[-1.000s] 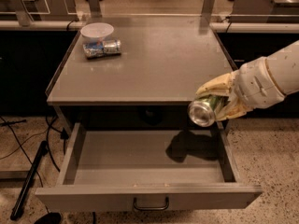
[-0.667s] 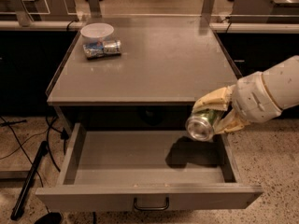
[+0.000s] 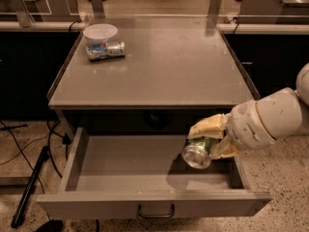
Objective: Place green can into top drawer
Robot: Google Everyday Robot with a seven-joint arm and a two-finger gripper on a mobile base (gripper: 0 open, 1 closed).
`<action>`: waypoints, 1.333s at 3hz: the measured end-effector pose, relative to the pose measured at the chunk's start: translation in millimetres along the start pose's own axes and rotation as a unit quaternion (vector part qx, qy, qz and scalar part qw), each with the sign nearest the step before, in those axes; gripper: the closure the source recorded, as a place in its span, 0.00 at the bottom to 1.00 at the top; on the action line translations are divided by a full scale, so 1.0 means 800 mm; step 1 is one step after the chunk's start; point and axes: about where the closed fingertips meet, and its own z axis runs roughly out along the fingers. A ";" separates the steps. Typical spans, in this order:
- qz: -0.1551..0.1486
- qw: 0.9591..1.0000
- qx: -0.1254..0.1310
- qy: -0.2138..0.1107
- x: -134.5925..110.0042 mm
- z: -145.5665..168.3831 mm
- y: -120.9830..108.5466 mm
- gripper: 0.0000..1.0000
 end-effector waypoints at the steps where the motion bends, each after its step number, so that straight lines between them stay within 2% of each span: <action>1: 0.000 0.999 -0.009 0.038 0.017 0.007 0.009 1.00; 2: -0.019 0.995 -0.029 0.091 0.046 0.024 0.012 1.00; 3: -0.048 0.992 -0.051 0.109 0.069 0.056 0.007 1.00; 4: -0.074 0.990 -0.064 0.098 0.081 0.087 0.004 1.00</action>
Offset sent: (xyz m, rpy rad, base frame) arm 0.0625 -0.0113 -0.0395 -0.2234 -0.2216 -0.1204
